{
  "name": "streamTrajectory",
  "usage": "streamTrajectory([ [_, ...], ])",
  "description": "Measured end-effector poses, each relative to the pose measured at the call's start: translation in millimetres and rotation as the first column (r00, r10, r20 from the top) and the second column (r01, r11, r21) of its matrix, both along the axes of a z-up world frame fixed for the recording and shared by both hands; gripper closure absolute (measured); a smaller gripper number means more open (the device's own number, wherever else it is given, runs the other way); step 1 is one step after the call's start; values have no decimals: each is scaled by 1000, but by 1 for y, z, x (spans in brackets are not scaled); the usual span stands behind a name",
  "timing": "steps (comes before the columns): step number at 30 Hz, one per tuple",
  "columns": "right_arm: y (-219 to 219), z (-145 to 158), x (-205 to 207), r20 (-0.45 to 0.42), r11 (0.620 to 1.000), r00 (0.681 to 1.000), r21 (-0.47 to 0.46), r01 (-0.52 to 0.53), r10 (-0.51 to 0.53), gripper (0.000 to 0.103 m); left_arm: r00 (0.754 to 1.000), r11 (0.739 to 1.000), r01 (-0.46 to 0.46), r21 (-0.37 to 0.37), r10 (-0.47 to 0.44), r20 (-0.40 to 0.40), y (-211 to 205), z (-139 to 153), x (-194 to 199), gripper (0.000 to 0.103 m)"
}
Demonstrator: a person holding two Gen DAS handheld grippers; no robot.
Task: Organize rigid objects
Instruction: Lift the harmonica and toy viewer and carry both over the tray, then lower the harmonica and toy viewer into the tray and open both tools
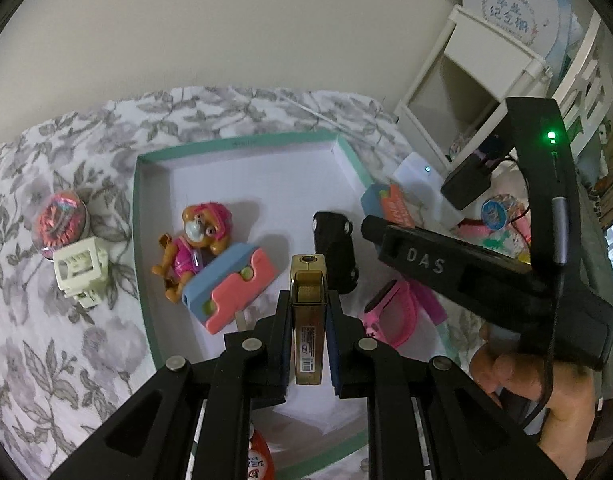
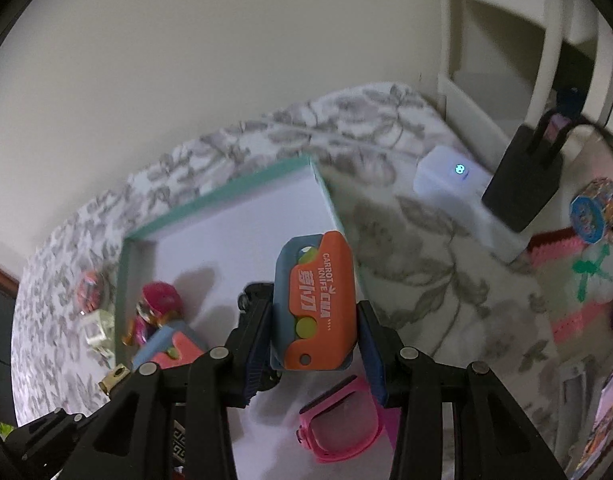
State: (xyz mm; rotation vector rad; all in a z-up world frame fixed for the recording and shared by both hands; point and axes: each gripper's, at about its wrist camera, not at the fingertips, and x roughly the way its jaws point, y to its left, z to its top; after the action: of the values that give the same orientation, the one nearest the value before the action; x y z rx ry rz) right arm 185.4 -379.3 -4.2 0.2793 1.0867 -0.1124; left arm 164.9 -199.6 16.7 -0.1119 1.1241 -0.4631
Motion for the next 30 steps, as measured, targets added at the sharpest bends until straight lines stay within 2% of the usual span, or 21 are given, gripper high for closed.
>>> streamTrajectory([
  [8,8,-30,2,-68,1000,997,-6,-19,19,58,999,999,-8,34,10,-37,0,-20,3,87],
  [13,15,-38,2,-88,999,996,-1,-34,34,58,999,999,-8,32,10,-53,-1,-28,4,87],
  [28,17,-39,4,-89,999,995,-27,-39,37,56,998,1000,-5,29,7,-68,-4,-38,9,87],
  [30,17,-39,5,-95,999,995,-33,-41,38,56,997,1000,-7,29,9,-77,-4,-37,9,85],
])
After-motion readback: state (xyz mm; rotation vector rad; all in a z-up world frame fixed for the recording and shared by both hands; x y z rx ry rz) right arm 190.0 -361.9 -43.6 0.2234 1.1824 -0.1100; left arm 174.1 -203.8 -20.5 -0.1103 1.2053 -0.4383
